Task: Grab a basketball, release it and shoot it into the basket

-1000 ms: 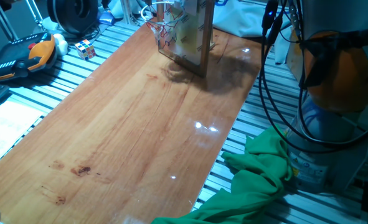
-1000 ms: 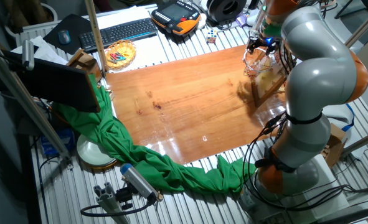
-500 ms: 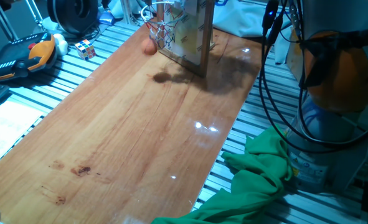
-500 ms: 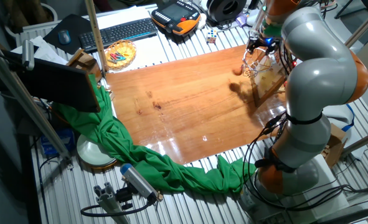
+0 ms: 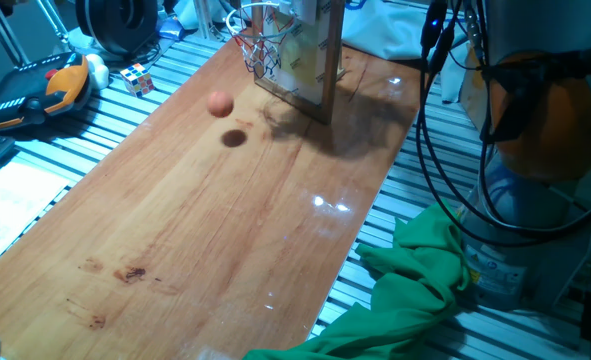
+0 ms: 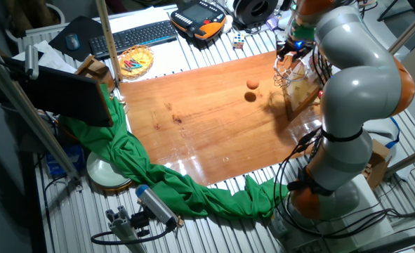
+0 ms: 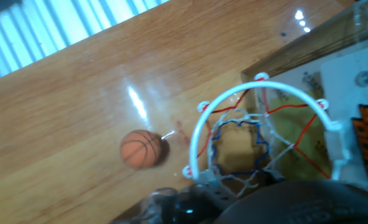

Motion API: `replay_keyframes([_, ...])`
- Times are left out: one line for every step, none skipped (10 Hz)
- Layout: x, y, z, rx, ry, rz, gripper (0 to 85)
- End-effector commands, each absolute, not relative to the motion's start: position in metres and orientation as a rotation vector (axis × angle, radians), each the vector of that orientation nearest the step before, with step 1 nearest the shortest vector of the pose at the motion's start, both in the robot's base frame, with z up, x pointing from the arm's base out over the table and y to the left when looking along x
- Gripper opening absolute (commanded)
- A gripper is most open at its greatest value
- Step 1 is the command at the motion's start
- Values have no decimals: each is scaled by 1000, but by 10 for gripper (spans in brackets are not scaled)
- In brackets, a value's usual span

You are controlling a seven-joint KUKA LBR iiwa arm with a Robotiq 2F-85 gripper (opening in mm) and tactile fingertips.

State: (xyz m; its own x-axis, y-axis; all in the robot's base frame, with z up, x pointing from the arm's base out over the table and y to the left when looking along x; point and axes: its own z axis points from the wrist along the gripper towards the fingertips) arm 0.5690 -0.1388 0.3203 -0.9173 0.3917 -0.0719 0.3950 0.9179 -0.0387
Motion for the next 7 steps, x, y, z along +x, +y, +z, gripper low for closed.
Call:
replay_keyframes([567,-134,318,608,3013,-65,137])
replay_keyframes([566,-129,315,603,3010,-50,20])
replay_keyframes([564,-124,312,609,3005,-43,7])
replay_keyframes([563,-120,311,623,3003,-34,7])
replay_keyframes([562,-114,311,645,3000,-26,7])
replay_keyframes([561,-108,312,661,2996,-25,7])
replay_keyframes([559,-103,311,668,2995,-25,7])
